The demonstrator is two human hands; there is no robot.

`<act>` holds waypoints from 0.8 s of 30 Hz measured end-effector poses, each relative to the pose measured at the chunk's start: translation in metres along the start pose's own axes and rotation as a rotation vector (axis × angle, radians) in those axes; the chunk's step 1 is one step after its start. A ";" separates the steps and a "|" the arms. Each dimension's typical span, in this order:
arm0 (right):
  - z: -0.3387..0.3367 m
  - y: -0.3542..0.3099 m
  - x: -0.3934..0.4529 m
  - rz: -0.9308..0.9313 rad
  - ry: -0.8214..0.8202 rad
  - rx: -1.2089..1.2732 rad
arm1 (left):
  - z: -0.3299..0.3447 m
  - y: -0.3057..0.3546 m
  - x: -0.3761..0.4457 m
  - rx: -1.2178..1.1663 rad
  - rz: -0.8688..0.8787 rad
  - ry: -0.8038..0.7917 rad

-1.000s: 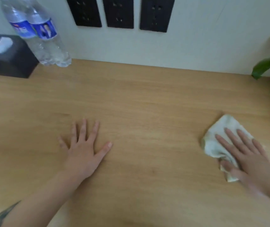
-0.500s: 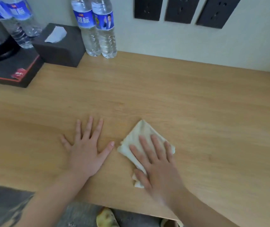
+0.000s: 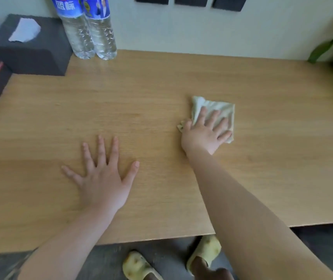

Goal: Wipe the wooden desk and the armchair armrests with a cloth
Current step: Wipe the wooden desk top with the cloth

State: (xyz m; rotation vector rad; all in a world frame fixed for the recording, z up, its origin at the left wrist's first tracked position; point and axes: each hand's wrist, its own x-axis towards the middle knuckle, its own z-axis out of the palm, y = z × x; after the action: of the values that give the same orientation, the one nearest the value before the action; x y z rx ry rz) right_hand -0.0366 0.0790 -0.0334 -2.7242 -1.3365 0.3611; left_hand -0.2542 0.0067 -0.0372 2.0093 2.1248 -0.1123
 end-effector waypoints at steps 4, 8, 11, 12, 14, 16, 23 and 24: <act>-0.004 0.063 -0.053 -0.567 -0.057 -0.081 | -0.004 0.000 -0.003 -0.010 0.022 0.008; -0.030 0.167 -0.057 -0.898 -0.165 -0.137 | -0.006 0.008 -0.005 -0.010 0.178 -0.022; -0.052 0.236 -0.024 -0.781 -0.136 -0.144 | -0.005 0.048 -0.002 -0.003 0.380 -0.062; -0.058 0.254 -0.013 -0.599 -0.079 -0.126 | -0.002 0.068 -0.002 0.012 0.457 -0.055; -0.061 0.267 0.009 -0.115 0.055 -0.076 | 0.005 0.114 -0.002 0.015 0.577 -0.050; -0.059 0.248 0.023 0.317 0.095 -0.006 | 0.013 0.154 -0.004 0.019 0.628 -0.063; -0.030 0.219 -0.054 -0.066 0.094 0.004 | 0.026 0.181 -0.008 0.023 0.619 0.023; -0.031 0.234 -0.072 -0.192 0.081 -0.018 | 0.024 0.182 -0.008 0.025 0.612 0.018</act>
State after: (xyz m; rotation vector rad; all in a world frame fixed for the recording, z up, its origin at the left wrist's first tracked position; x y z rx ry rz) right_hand 0.1081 -0.1211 -0.0330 -2.5644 -1.5689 0.2218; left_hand -0.0709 0.0059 -0.0426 2.5732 1.4297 -0.0207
